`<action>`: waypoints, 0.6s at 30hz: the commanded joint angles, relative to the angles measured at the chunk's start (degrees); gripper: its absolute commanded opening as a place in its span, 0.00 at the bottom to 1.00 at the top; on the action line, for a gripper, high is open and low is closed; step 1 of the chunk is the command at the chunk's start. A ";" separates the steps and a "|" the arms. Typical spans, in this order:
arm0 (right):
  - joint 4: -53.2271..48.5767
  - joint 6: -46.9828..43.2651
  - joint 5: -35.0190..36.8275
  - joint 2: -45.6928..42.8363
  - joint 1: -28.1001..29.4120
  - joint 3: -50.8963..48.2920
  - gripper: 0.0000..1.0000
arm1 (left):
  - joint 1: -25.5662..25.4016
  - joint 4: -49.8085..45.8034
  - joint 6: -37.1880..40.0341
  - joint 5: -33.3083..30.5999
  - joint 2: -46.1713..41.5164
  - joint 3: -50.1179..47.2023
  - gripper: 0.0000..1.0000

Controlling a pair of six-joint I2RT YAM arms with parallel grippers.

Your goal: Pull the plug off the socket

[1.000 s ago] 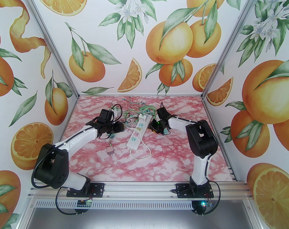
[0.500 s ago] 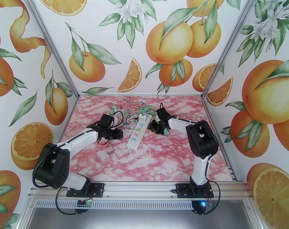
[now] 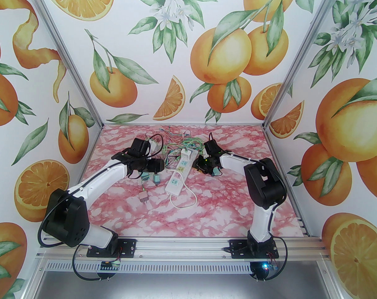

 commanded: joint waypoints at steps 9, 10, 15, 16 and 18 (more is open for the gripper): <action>5.86 4.07 -1.75 -0.87 -4.10 1.37 0.34 | -8.57 7.28 2.04 -7.14 14.52 13.08 0.70; 5.94 4.08 -1.87 -0.78 -4.32 1.35 0.34 | -8.73 7.82 1.98 -7.25 15.26 13.48 0.70; 5.60 3.56 -2.44 -0.25 -5.71 1.98 0.34 | -9.61 10.75 2.33 -8.01 20.39 16.68 0.71; 5.29 3.37 -2.89 0.09 -5.98 2.39 0.34 | -9.91 11.30 2.65 -8.74 22.92 18.75 0.71; 4.58 2.87 -3.07 0.46 -6.16 2.96 0.34 | -10.24 11.46 3.28 -8.81 24.76 20.62 0.73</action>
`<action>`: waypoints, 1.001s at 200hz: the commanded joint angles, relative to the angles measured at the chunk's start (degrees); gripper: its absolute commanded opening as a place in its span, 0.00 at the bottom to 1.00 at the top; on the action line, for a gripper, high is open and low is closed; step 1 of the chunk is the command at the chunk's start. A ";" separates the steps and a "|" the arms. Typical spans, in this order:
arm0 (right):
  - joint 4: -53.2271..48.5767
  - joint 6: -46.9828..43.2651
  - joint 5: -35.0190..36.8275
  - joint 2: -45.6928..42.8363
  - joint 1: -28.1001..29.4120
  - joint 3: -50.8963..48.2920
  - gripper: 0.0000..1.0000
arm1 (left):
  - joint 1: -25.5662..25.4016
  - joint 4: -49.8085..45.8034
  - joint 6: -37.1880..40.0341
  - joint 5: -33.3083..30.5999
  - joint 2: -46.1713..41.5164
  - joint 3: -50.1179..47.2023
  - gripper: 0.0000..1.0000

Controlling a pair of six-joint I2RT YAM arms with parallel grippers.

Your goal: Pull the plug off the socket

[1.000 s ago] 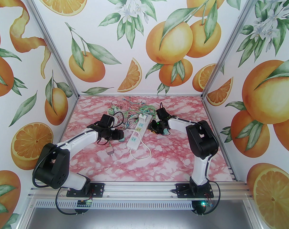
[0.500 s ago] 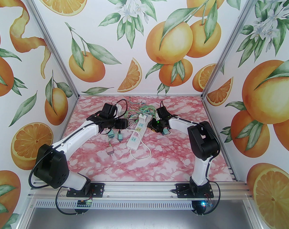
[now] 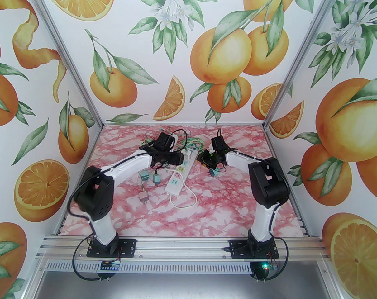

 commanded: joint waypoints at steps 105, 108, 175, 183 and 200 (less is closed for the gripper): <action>-0.83 -1.79 -2.94 2.66 -1.60 4.45 0.35 | -2.21 0.76 2.10 -1.69 14.01 13.63 0.74; -0.84 -1.82 -2.97 2.64 -1.63 4.51 0.35 | -2.25 0.71 2.10 -1.75 14.19 13.80 0.74; -0.67 -1.75 -4.12 4.91 -1.64 6.49 0.36 | -2.21 -0.29 2.71 -2.60 17.32 16.15 0.54; -0.48 -1.72 -4.29 5.23 -1.64 6.62 0.36 | -2.23 -0.25 2.68 -2.64 17.34 16.18 0.50; 0.32 -1.34 -5.37 6.18 -1.64 6.94 0.35 | -2.25 -0.43 2.63 -2.39 17.28 16.05 0.43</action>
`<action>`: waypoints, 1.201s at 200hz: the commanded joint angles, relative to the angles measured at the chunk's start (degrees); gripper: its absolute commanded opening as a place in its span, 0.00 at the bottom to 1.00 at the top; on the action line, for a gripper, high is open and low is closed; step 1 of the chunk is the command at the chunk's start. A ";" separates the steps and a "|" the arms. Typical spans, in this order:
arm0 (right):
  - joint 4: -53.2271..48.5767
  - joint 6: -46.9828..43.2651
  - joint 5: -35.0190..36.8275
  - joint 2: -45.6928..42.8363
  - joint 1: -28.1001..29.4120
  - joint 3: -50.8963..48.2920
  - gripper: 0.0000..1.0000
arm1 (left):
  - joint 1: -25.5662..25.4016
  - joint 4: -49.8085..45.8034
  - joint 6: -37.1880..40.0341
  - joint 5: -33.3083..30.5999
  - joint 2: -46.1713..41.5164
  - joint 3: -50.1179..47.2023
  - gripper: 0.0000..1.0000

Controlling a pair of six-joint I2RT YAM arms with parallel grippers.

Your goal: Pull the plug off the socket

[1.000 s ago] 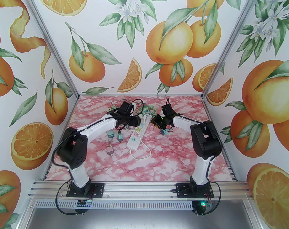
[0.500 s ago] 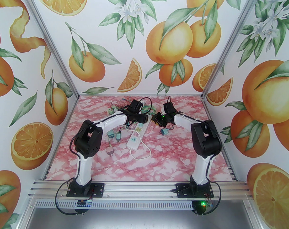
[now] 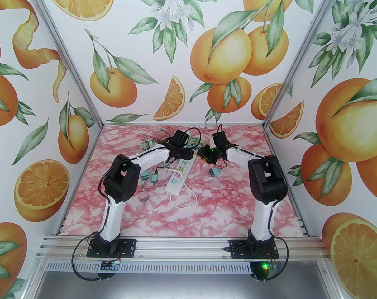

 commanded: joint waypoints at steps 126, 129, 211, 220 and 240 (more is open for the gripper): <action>10.77 5.01 -8.29 6.58 0.27 1.38 0.36 | -1.71 -2.53 -0.13 0.91 0.05 0.42 0.37; 11.00 5.26 -8.43 6.77 0.31 1.36 0.36 | -1.70 -2.64 -0.09 0.89 -0.01 0.41 0.37; 13.68 7.17 -9.46 7.95 0.09 0.98 0.37 | -1.73 -3.90 -0.29 0.95 -0.04 0.87 0.36; 13.14 6.93 -9.60 8.63 0.17 1.06 0.36 | -1.74 -3.90 -0.32 1.02 -0.04 0.84 0.36; 9.56 4.93 -7.79 9.30 0.18 1.16 0.34 | -1.72 -4.07 -0.32 1.11 0.05 0.93 0.34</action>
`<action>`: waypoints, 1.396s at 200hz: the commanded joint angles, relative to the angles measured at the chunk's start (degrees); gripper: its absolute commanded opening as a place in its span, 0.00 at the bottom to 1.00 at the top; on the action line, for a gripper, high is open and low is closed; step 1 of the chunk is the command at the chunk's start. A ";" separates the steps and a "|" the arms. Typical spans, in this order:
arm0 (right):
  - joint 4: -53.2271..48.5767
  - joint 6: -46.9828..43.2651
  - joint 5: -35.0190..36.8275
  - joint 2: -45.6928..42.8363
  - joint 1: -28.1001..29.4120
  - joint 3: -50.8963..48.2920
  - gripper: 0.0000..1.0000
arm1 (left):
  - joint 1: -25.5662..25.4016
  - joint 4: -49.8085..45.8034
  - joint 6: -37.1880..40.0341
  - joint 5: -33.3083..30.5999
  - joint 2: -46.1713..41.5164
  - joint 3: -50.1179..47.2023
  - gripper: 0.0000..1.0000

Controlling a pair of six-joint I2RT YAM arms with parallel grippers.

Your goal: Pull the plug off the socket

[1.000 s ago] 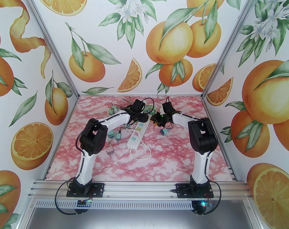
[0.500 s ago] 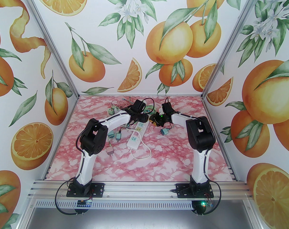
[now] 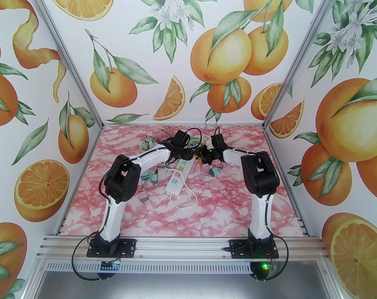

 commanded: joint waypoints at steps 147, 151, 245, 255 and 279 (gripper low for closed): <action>-17.26 -9.40 7.93 3.23 0.76 1.30 0.31 | -1.31 -5.19 -0.53 -0.60 -1.53 1.71 0.27; -17.43 -9.42 8.03 3.23 0.85 1.27 0.30 | -0.88 -4.96 -1.07 0.18 -1.78 1.64 0.27; -18.14 -10.29 8.58 2.74 0.86 0.72 0.30 | 0.87 -6.89 -1.19 1.23 -4.47 2.81 0.26; -18.18 -10.37 8.52 2.70 0.90 0.68 0.30 | -0.19 -8.20 -0.09 -1.25 -4.31 3.57 0.26; -18.31 -10.38 8.69 2.65 1.16 0.78 0.30 | -2.06 -10.46 2.38 -7.04 -4.12 5.13 0.26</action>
